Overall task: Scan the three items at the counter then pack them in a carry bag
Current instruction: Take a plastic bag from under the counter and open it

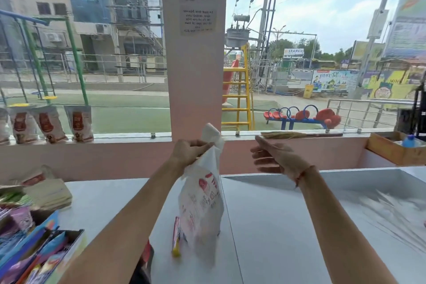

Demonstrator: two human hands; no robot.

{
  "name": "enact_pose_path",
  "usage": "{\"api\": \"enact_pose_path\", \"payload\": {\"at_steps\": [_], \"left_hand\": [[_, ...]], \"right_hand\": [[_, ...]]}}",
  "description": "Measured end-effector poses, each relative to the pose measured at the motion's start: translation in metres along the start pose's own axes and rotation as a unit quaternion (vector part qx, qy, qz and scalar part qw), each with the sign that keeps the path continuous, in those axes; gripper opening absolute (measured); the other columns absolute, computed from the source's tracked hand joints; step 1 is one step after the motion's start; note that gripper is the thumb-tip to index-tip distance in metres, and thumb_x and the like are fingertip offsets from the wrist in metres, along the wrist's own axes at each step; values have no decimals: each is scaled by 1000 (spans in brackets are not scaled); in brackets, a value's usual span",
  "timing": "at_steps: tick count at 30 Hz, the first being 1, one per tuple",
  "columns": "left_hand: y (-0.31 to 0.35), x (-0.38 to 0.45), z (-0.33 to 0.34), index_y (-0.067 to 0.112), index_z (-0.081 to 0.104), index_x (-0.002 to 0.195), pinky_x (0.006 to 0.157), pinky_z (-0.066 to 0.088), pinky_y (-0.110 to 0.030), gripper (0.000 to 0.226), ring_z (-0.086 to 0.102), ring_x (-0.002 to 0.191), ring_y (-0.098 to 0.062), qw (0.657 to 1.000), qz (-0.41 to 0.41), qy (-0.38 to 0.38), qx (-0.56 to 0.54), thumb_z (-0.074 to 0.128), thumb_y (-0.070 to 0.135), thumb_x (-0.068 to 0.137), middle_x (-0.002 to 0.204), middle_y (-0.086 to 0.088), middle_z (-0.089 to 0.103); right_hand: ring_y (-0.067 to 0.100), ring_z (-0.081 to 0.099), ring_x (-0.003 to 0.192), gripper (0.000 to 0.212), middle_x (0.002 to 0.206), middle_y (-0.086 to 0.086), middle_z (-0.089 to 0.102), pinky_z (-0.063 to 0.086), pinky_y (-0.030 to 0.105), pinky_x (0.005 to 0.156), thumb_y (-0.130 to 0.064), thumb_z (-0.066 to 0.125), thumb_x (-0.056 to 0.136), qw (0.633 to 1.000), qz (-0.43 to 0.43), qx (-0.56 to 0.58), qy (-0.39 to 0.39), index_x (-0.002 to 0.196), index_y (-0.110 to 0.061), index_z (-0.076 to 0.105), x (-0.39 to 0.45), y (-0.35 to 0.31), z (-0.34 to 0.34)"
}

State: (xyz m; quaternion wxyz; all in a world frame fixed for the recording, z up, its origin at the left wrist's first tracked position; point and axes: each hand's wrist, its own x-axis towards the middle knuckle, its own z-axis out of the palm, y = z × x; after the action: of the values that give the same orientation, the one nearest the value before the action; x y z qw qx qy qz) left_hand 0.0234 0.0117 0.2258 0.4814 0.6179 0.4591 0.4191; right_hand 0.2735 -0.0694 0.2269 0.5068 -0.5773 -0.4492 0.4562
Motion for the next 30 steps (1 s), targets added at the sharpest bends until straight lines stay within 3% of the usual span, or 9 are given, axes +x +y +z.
{"api": "enact_pose_path", "payload": {"at_steps": [3, 7, 10, 15, 19, 21, 23, 27, 30], "left_hand": [[15, 27, 36, 4, 73, 95, 55, 56, -21, 31, 68, 60, -12, 999, 20, -38, -10, 78, 27, 74, 83, -6, 72], [25, 64, 48, 1, 73, 97, 61, 60, -21, 29, 70, 66, -14, 997, 35, -47, -50, 76, 20, 76, 82, -7, 73], [30, 83, 46, 0, 73, 96, 69, 61, -27, 29, 72, 74, -21, 994, 6, -16, -110, 79, 18, 74, 89, -13, 74], [25, 109, 7, -8, 70, 91, 58, 61, -24, 19, 70, 59, -17, 979, -45, 110, -168, 74, 4, 76, 84, -16, 72], [15, 120, -6, -4, 63, 113, 83, 59, -40, 41, 68, 93, -28, 980, 32, 157, 114, 74, 12, 78, 108, -16, 68], [22, 119, 10, 5, 49, 132, 100, 47, -43, 71, 56, 118, -28, 963, 143, 112, 200, 81, 17, 70, 131, -12, 57], [30, 124, 26, 10, 44, 137, 103, 44, -41, 82, 54, 121, -27, 949, 212, 67, 222, 83, 18, 65, 135, -10, 56], [34, 138, 29, 5, 64, 119, 88, 49, -36, 48, 64, 101, -31, 907, 274, 148, 283, 74, 12, 72, 115, -17, 65], [29, 148, 22, 2, 70, 96, 75, 49, -30, 19, 66, 85, -30, 892, 322, 154, 280, 69, 11, 79, 97, -16, 69]], "right_hand": [[21, 74, 76, 46, 86, 7, 78, 62, 30, 61, -46, 71, 77, 997, 5, -60, -54, 98, -5, 73, 32, -12, 38], [22, 72, 80, 38, 102, 16, 74, 63, 30, 64, -27, 78, 77, 998, -59, 1, 7, 104, -1, 70, 70, -28, 40], [24, 72, 81, 36, 98, 14, 74, 62, 33, 68, -24, 81, 75, 998, -58, 26, 30, 100, -2, 71, 90, -38, 38], [20, 66, 64, 14, 82, 12, 69, 59, 26, 44, -14, 76, 80, 974, -25, 163, 155, 77, -4, 67, 115, -46, -2], [24, 68, 70, 15, 96, 15, 69, 61, 30, 52, -19, 68, 88, 971, -57, 106, 207, 78, -9, 65, 137, -41, -10], [27, 69, 74, 15, 97, 15, 70, 61, 33, 58, -22, 67, 89, 978, -92, 59, 180, 79, -10, 67, 146, -43, 11], [26, 69, 72, 18, 92, 15, 70, 61, 35, 62, -23, 68, 88, 977, -116, 23, 177, 77, -9, 68, 155, -47, 33], [20, 67, 63, 20, 87, 16, 72, 58, 23, 48, -24, 69, 87, 968, -161, -53, 185, 82, -5, 70, 166, -45, 41], [20, 69, 63, 17, 88, 15, 74, 60, 27, 55, -23, 73, 83, 950, -193, -130, 210, 83, -6, 71, 171, -37, 31]]}}
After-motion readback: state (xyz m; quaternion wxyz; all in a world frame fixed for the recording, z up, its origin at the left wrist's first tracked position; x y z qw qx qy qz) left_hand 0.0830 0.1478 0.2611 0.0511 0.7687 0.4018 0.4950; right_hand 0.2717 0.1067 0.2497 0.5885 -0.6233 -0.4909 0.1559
